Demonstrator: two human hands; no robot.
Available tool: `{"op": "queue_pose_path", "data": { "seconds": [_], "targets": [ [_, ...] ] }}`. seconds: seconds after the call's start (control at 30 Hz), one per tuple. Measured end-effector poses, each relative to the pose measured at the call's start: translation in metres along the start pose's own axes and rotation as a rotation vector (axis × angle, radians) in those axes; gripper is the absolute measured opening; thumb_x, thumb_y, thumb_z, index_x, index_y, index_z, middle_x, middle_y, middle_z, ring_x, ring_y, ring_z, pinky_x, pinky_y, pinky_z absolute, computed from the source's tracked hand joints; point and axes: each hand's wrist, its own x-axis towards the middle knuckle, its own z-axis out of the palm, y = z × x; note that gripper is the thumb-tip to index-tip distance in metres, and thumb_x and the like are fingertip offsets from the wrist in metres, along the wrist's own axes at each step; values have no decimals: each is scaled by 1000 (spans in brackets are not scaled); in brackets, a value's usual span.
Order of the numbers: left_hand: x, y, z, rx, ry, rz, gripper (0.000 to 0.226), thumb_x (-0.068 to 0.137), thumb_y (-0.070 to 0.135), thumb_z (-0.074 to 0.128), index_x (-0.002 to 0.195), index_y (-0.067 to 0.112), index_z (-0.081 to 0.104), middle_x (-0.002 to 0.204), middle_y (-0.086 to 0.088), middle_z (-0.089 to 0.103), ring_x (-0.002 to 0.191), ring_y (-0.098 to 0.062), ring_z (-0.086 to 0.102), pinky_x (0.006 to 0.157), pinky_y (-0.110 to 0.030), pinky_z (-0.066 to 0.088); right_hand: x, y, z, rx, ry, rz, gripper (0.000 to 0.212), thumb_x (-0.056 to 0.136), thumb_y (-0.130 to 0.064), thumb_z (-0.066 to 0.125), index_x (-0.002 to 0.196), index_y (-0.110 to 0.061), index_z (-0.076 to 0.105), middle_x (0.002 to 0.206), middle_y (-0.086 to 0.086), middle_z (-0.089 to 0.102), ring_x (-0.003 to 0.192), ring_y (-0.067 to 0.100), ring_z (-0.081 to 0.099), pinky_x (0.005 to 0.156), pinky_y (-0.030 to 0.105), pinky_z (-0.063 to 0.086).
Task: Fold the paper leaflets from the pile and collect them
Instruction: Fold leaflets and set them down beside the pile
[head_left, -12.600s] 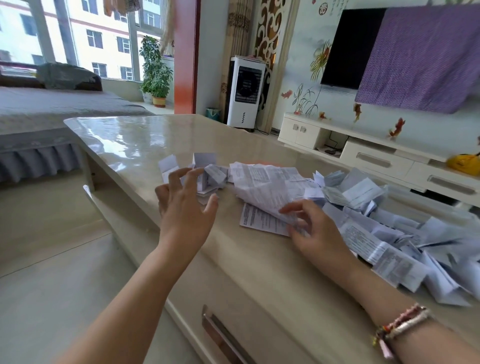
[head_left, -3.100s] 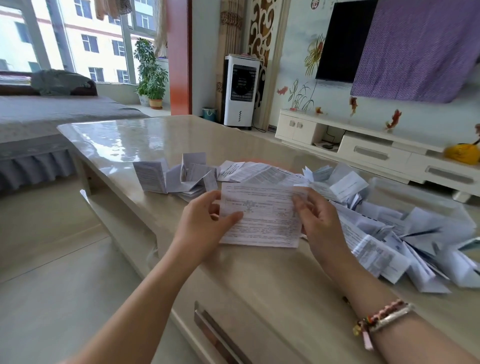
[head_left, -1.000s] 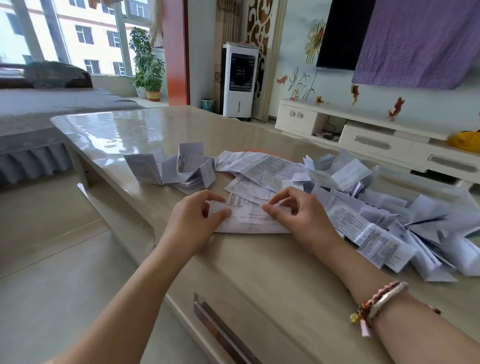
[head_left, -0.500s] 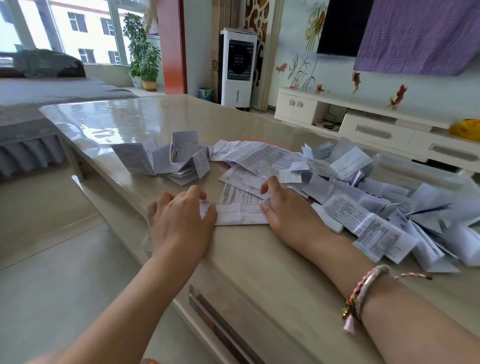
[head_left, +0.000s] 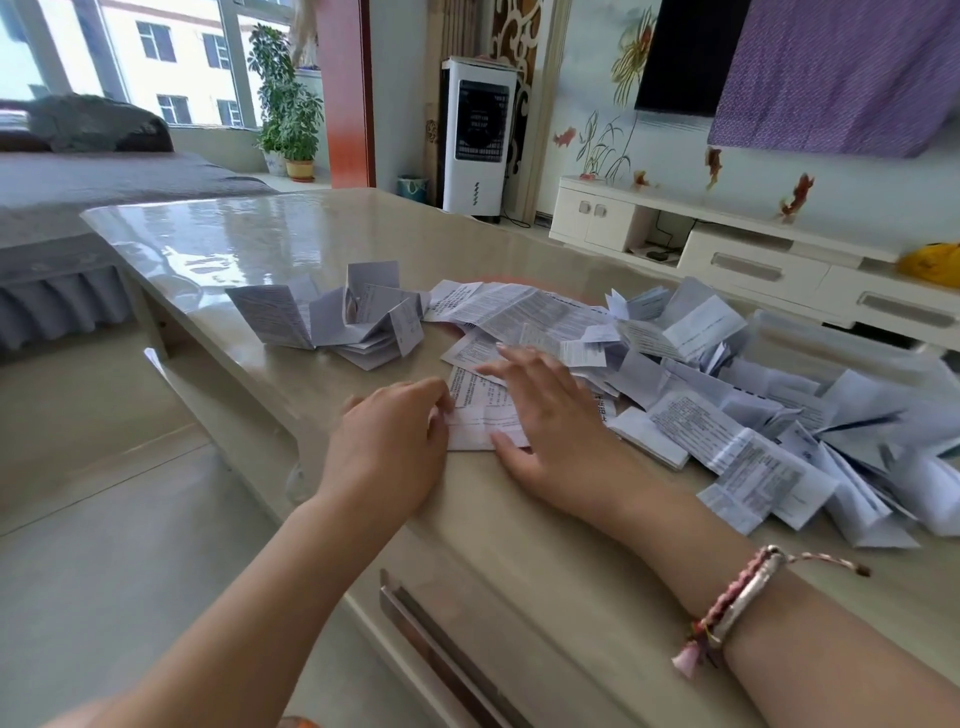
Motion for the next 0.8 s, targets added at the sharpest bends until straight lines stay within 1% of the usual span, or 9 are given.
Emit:
{"op": "queue_pose_path", "data": {
  "seconds": [0.07, 0.13, 0.3, 0.4, 0.43, 0.5, 0.6, 0.7, 0.8],
  "targets": [
    [-2, 0, 0, 5, -31, 2, 14, 91, 38, 50, 99, 29, 58, 77, 10, 48, 93, -19, 56, 92, -34, 37, -3, 7, -4, 30, -12, 59, 55, 89, -18, 55, 139, -27, 34, 152, -3, 26, 143, 17, 16, 115, 45, 21],
    [-3, 0, 1, 18, -56, 9, 18, 90, 46, 49, 100, 32, 54, 83, 12, 49, 96, -17, 54, 93, -35, 35, -6, 14, -8, 37, -10, 113, 58, 85, -9, 52, 138, -27, 36, 150, -4, 29, 141, 17, 21, 115, 41, 21],
    [2, -1, -2, 27, -123, 5, 19, 94, 47, 48, 106, 33, 51, 82, 11, 44, 98, -17, 53, 97, -38, 33, -14, 22, -15, 73, 24, 105, 53, 81, 6, 46, 125, -22, 53, 131, -3, 52, 124, 16, 43, 105, 29, 32],
    [4, -3, -2, 18, -134, 19, 17, 96, 40, 47, 110, 31, 52, 83, 11, 44, 102, -18, 54, 97, -36, 33, -19, 22, -21, 233, -49, 68, 26, 93, -17, 58, 118, -27, 60, 117, -15, 60, 104, -11, 51, 88, 10, 36],
    [4, -4, -2, 10, -136, 25, 17, 96, 37, 46, 111, 31, 53, 84, 10, 44, 103, -18, 54, 97, -35, 33, -20, 22, -22, 265, -83, 51, 26, 92, -27, 62, 118, -29, 60, 117, -18, 60, 105, -13, 51, 89, 10, 37],
    [4, -8, -2, -21, -123, 34, 19, 96, 32, 47, 113, 31, 55, 84, 11, 44, 104, -17, 54, 95, -32, 32, -20, 24, -23, 237, -116, 1, 30, 89, -38, 65, 118, -30, 62, 121, -15, 62, 112, -6, 53, 95, 16, 40],
    [3, -13, -2, -95, -75, 43, 24, 93, 34, 54, 117, 31, 56, 78, 14, 46, 93, -15, 54, 90, -32, 38, -18, 26, -23, 64, -75, -84, 31, 90, -44, 61, 115, -25, 65, 114, -8, 66, 106, 6, 58, 94, 25, 44],
    [2, -12, -4, -225, -8, 70, 31, 85, 43, 64, 114, 31, 59, 75, 13, 49, 75, -11, 52, 79, -32, 42, -19, 21, -23, -72, 16, -136, 33, 92, -46, 51, 109, -24, 67, 101, -6, 71, 93, 14, 64, 81, 27, 48],
    [-2, -8, -6, -297, 82, 123, 33, 79, 43, 72, 108, 29, 63, 63, 11, 47, 63, -2, 47, 69, -27, 34, -19, 16, -22, -81, 151, -84, 20, 90, -33, 52, 101, -28, 67, 84, -6, 71, 78, 17, 65, 63, 24, 41]
  ]
}}
